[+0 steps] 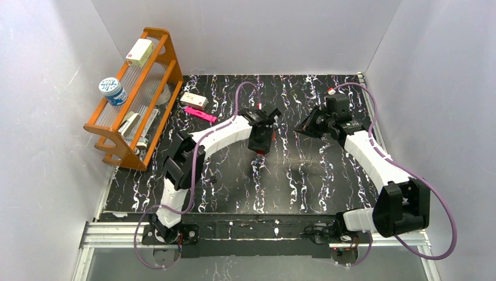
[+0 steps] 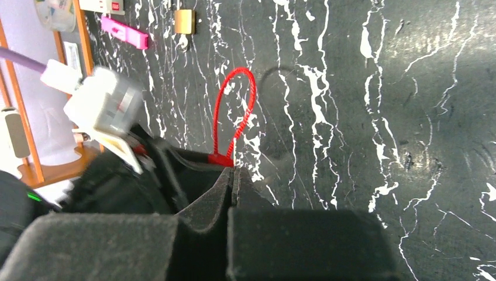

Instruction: Unlock with the key

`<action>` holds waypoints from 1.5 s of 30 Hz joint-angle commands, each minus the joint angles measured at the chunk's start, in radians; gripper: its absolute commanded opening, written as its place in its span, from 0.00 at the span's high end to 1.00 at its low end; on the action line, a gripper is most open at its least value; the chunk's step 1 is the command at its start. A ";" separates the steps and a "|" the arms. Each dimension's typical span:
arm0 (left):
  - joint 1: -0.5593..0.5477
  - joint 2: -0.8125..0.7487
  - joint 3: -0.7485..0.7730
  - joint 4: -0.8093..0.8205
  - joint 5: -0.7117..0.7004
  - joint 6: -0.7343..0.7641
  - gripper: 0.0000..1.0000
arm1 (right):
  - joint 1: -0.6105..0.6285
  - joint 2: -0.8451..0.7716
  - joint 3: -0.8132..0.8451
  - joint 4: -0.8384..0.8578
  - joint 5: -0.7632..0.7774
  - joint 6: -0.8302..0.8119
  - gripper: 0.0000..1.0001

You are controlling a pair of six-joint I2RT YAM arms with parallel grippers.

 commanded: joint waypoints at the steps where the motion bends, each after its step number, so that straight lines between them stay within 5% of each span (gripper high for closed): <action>1: 0.114 -0.085 0.103 -0.140 0.221 -0.050 1.00 | -0.007 -0.011 0.036 0.046 -0.089 0.001 0.99; 4: 0.193 -0.139 0.090 -0.127 0.448 -0.109 1.00 | -0.007 0.011 0.056 0.044 -0.156 0.010 0.99; 9: 0.241 -0.212 0.048 -0.126 0.630 -0.221 1.00 | -0.009 0.020 0.080 0.063 -0.236 -0.006 0.99; 14: 0.280 -0.318 -0.090 0.053 0.779 -0.467 1.00 | -0.010 0.003 0.062 0.108 -0.312 -0.036 0.99; 27: 0.327 -0.452 -0.270 0.291 0.814 -0.794 1.00 | -0.007 -0.009 0.028 0.319 -0.614 -0.043 0.99; 45: 0.331 -0.467 -0.286 0.346 0.806 -0.870 1.00 | -0.007 -0.018 0.002 0.386 -0.674 -0.043 0.99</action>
